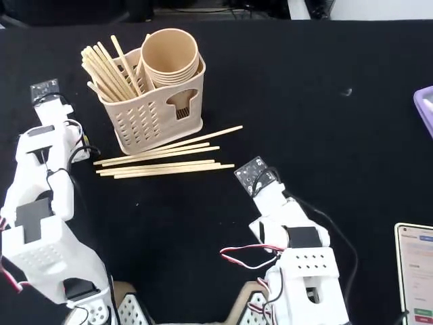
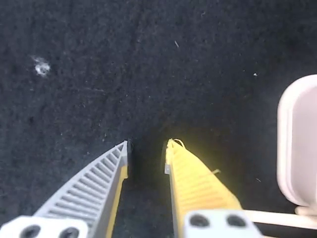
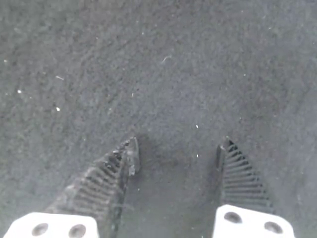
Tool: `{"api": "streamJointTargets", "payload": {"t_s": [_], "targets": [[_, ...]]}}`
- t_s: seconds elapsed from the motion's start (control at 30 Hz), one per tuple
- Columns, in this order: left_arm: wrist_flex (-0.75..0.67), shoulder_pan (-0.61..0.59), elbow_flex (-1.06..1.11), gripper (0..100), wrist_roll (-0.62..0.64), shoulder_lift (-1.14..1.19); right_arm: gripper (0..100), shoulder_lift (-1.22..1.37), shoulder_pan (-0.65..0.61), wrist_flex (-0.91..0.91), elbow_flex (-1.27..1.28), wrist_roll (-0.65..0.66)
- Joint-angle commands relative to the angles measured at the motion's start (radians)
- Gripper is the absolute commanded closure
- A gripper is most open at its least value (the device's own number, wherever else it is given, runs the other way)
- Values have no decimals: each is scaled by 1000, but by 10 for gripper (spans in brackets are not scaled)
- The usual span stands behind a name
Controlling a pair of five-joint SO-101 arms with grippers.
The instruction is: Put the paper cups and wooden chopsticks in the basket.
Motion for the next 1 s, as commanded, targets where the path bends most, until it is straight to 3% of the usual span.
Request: {"api": "streamJointTargets", "payload": {"t_s": [0.0,0.13,0.37,0.6,0.73,0.87,0.97], "targets": [[5,41,-64,859,61,-11,744,-22,12,-23,1,2],[6,33,-56,859,149,-11,744,-22,12,-23,1,2],[6,39,-59,855,420,-11,744,-22,12,-23,1,2],[23,41,-99,855,427,-11,744,-22,12,-23,1,2],[146,42,-171,855,430,-11,744,-22,12,-23,1,2],[256,42,-239,855,523,-6,744,-22,12,-23,1,2],[258,42,-240,855,546,2,744,-22,12,-23,1,2]]}}
